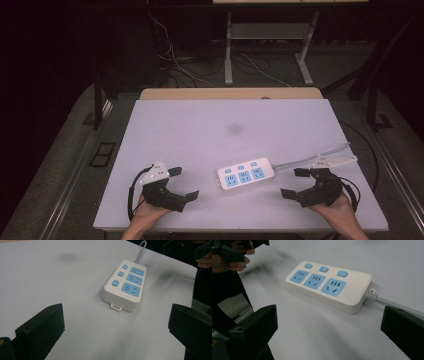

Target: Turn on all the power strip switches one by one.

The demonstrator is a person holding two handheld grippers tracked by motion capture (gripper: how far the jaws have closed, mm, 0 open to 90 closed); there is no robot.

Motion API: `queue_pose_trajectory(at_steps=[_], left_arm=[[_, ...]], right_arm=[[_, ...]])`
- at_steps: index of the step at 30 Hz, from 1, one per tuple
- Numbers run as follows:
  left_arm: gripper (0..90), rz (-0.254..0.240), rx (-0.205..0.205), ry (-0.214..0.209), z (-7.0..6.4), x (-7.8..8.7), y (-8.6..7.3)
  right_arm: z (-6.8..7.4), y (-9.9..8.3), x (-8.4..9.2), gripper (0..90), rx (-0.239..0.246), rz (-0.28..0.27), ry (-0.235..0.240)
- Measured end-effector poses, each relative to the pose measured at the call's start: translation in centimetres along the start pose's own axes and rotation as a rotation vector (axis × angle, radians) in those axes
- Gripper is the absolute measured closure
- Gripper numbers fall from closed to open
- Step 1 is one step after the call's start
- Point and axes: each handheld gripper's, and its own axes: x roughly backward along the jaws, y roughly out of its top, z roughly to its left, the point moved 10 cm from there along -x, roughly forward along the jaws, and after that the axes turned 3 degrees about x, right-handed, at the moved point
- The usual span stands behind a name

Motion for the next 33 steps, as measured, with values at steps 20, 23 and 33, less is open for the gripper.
queue_pose_trajectory(at_steps=[20,23,33], left_arm=[[0.0,0.002,0.014,0.0,0.2,-0.1,-0.2],[0.0,0.002,0.013,0.0,0.1,-0.1,-0.1],[0.0,-0.008,0.021,0.004,0.3,0.1,0.0]], right_arm=[[0.8,2.9,-1.0,0.6,0.065,0.066,0.025],[0.9,3.3,-1.1,0.7,0.074,0.073,0.024],[1.2,4.9,-1.8,0.6,0.106,0.094,0.033]])
